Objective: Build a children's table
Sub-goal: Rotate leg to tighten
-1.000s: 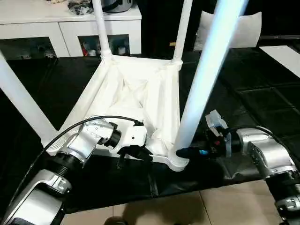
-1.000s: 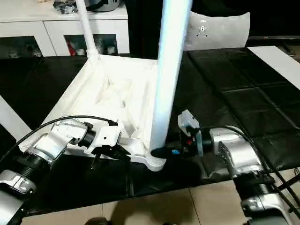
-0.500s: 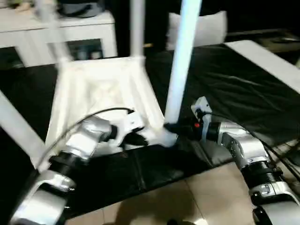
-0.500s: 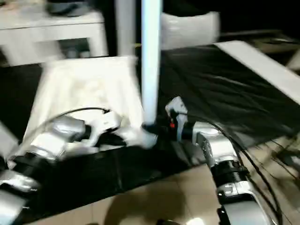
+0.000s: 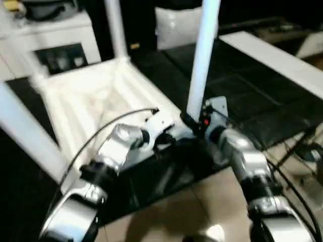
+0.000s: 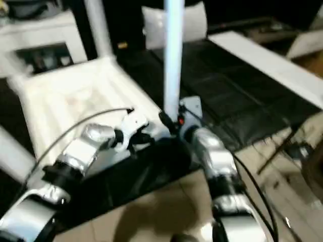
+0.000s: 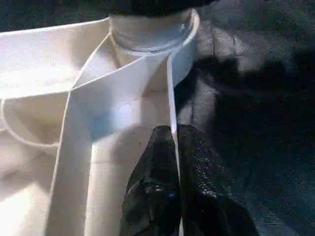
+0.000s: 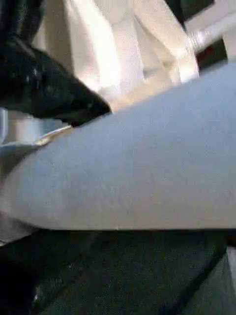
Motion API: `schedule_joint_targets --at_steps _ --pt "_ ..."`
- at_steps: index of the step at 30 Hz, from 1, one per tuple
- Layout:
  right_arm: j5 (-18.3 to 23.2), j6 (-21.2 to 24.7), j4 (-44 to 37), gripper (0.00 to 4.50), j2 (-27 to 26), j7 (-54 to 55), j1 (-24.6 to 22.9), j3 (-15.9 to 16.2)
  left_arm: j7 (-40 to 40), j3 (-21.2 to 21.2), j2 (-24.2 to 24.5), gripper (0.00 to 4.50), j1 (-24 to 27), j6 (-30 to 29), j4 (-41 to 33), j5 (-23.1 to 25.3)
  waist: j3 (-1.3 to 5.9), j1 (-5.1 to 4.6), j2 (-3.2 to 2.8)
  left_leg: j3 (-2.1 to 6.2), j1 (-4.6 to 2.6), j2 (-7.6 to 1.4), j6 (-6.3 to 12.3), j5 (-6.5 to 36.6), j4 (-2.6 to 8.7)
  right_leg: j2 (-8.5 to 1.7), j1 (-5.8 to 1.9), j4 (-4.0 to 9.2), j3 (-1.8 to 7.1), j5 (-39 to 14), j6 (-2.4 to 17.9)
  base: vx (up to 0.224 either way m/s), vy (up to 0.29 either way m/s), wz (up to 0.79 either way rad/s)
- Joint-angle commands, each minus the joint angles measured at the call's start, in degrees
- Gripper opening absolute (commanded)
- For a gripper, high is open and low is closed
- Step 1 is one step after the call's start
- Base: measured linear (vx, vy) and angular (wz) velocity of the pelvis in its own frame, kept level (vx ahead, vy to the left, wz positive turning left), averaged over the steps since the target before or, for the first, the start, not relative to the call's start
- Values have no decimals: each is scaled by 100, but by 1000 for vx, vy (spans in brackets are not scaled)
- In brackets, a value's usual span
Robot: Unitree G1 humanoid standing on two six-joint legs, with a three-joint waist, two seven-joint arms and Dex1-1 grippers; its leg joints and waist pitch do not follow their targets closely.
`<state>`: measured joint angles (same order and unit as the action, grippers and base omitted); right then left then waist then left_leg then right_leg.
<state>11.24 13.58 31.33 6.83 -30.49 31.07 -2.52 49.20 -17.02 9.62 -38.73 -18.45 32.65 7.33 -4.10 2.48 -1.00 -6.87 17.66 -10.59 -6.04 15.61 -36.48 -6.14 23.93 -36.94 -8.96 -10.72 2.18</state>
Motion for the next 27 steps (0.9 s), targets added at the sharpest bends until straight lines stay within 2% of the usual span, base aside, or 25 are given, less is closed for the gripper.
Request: schedule_joint_targets --at_steps 1,2,3,4,5,6,7,8,9,10,11,13,15,18,20,22,25,26,27 --pt "117 -60 -286 348 84 -400 -66 188 187 -68 88 0 -130 381 -224 -56 643 212 107 -21 380 39 579 -1073 348 -320 -549 497 497 -1671 -316 75 -44 -2" --pt "154 -126 -407 351 306 -685 -158 216 318 -76 217 0 -96 534 -194 -43 672 165 97 -6 320 8 773 -1883 255 -183 -434 269 470 155 274 55 -27 10" --pt "155 -131 -416 355 326 -709 -165 218 335 -78 230 0 -92 547 -194 -44 677 145 88 7 350 2 897 -2214 245 -174 -437 198 451 799 581 0 0 0" --pt "163 -165 -484 367 476 -904 -216 226 459 -91 329 0 -63 637 -202 -52 678 145 83 -7 366 -6 1124 -2450 223 -173 -429 163 420 1431 1037 0 0 0" --pt "169 -192 -556 392 606 -1097 -264 231 563 -109 418 0 -39 698 -211 -68 683 156 79 -28 351 -26 1335 -2342 216 -193 -406 177 409 1525 1366 0 0 0" --pt "195 -184 -611 396 703 -1270 -290 221 626 -123 485 0 -31 761 -194 -67 661 154 82 -34 371 -40 1424 -2202 229 -206 -411 199 405 1402 1463 0 0 0" --pt "217 -173 -652 401 770 -1398 -308 210 666 -135 533 0 -29 809 -176 -65 621 171 81 -56 387 -57 1498 -1784 251 -225 -429 279 389 879 1520 0 0 0" --pt "229 -177 -667 401 817 -1487 -314 205 697 -140 563 0 -28 842 -161 -65 601 182 80 -58 396 -89 1434 -1502 262 -247 -449 335 387 326 1411 0 0 0" --pt "245 -194 -684 412 899 -1649 -325 221 753 -150 614 0 -20 896 -143 -64 592 187 90 -68 392 -98 1376 -1373 270 -247 -445 366 383 66 1335 0 0 0" --pt "258 -210 -691 435 972 -1792 -333 240 817 -159 654 0 -12 981 -123 -65 569 190 96 -75 396 -102 1248 -1141 287 -250 -450 421 377 -413 1180 0 0 0" --pt "279 -216 -697 439 1073 -1972 -334 265 907 -172 706 0 -5 1045 -100 -71 560 201 94 -88 389 -103 1104 -950 297 -250 -451 474 377 -785 1014 0 0 0" --pt "345 -208 -721 443 1306 -2386 -342 341 1170 -232 847 0 13 1303 -56 -97 559 216 84 -84 397 -116 980 -846 315 -253 -458 524 369 -1106 828 0 0 0" --pt "356 -203 -731 447 1354 -2480 -348 356 1240 -250 885 0 22 1359 -50 -109 563 240 69 -85 396 -140 891 -880 326 -231 -442 530 372 -1112 753 0 0 0" --pt "311 -295 -693 447 1697 -3079 -311 516 1840 -412 1146 0 103 1821 -106 -177 546 292 103 -112 381 -126 773 -676 346 -218 -424 575 376 -1325 686 0 0 0" --pt "253 -395 -678 447 1836 -3318 -301 613 2064 -478 1235 0 141 1960 -155 -208 543 322 92 -123 371 -131 725 -579 350 -213 -406 584 379 -1436 640 0 0 0" --pt "278 -402 -670 447 1972 -3687 -276 692 2316 -557 1320 0 169 2088 -207 -241 542 358 84 -128 362 -139 710 -554 352 -209 -397 592 379 -1473 627 0 0 0" --pt "366 -311 -699 447 2140 -4286 -240 838 2672 -688 1441 0 200 2257 -291 -255 557 414 79 -121 365 -166 742 -649 346 -211 -392 543 382 -1274 711 0 0 0" --pt "379 -288 -705 421 2165 -4403 -235 868 2721 -706 1456 0 202 2297 -294 -254 559 429 81 -118 372 -170 759 -680 342 -211 -393 529 384 -1204 741 0 0 0" --pt "379 -288 -705 421 2165 -4403 -235 868 2721 -706 1456 0 202 2297 -294 -254 560 434 85 -121 373 -172 763 -691 342 -211 -391 531 384 -1186 746 0 0 0"
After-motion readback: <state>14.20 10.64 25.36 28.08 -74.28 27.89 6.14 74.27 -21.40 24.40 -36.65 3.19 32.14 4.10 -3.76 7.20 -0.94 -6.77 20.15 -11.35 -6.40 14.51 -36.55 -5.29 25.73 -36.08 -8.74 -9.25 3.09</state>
